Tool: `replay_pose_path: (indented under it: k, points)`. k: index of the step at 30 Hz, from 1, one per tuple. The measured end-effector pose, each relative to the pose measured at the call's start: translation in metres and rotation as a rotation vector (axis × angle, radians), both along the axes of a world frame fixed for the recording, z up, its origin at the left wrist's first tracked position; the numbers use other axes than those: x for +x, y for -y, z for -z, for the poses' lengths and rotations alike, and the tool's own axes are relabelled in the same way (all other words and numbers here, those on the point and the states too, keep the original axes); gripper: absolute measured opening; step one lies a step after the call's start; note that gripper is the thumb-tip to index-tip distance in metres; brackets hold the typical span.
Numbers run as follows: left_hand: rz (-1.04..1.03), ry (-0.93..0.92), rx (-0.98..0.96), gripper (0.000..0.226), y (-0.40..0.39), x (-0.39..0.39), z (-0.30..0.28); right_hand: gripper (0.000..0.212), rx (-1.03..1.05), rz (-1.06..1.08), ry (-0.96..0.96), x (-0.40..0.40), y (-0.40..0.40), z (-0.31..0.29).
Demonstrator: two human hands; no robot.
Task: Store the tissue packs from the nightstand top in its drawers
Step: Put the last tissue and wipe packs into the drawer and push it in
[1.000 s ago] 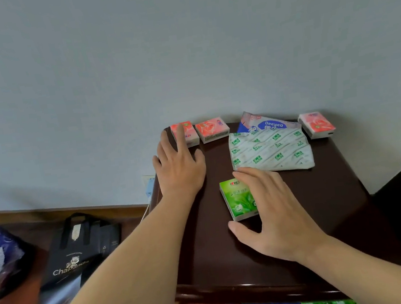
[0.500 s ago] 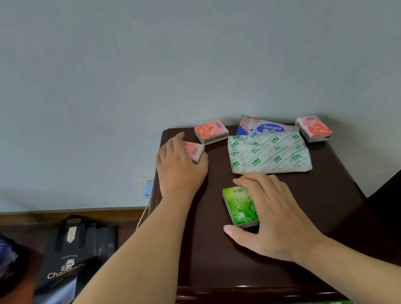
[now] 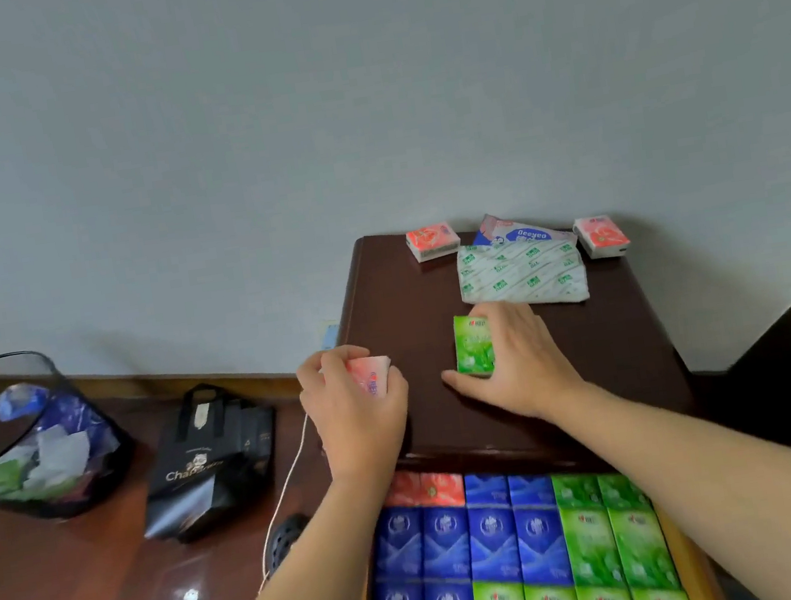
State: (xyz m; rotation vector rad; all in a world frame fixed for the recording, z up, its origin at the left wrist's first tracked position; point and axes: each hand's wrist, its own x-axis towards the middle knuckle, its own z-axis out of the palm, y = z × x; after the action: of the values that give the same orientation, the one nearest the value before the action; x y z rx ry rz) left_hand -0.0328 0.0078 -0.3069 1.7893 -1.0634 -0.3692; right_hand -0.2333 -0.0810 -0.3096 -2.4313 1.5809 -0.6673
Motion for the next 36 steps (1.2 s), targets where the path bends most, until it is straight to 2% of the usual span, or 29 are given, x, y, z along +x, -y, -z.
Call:
replay_pose_path:
  k: [3,9,12,14,16,20,23,26,29,31,33,36]
  points:
    - [0.035,-0.128,-0.003,0.037,-0.049,-0.001,-0.014,0.086,0.163,0.045,0.186,0.002,-0.022,-0.007]
    - [0.015,-0.294,0.066,0.034,-0.116,0.001,-0.011,0.086,0.284,-0.095,0.548,0.003,-0.116,-0.027]
    - [-0.049,-0.361,0.102,0.035,-0.145,-0.004,0.004,0.084,0.623,-0.037,0.847,0.003,-0.167,-0.023]
    - [-0.071,-0.428,0.108,0.04,-0.16,-0.009,0.013,0.065,0.822,0.038,0.977,0.004,-0.191,-0.014]
    - [-0.055,-0.449,0.095,0.048,-0.171,-0.013,0.021,0.044,0.861,0.088,0.98,0.005,-0.21,0.0]
    - [-0.009,-0.436,0.095,0.061,-0.188,-0.012,0.034,0.025,0.848,0.169,0.908,0.013,-0.23,0.021]
    - [-0.04,-0.454,0.054,0.06,-0.194,-0.005,0.042,0.011,0.791,0.27,0.912,0.021,-0.23,0.027]
    - [-0.033,-0.549,-0.006,0.045,-0.192,-0.003,0.048,0.014,0.789,0.384,0.939,0.032,-0.224,0.029]
    - [-0.059,-0.505,0.002,0.036,-0.191,-0.003,0.054,0.022,0.863,0.49,0.939,0.046,-0.211,0.035]
    - [-0.074,-0.504,-0.007,0.034,-0.192,-0.003,0.057,0.035,0.953,0.549,0.977,0.057,-0.2,0.039]
    - [-0.083,-0.548,-0.016,0.034,-0.192,-0.003,0.058,0.04,0.997,0.574,1.044,0.068,-0.19,0.041]
    - [-0.109,-0.657,-0.035,0.038,-0.192,-0.002,0.056,0.039,0.911,0.628,1.025,0.083,-0.177,0.047]
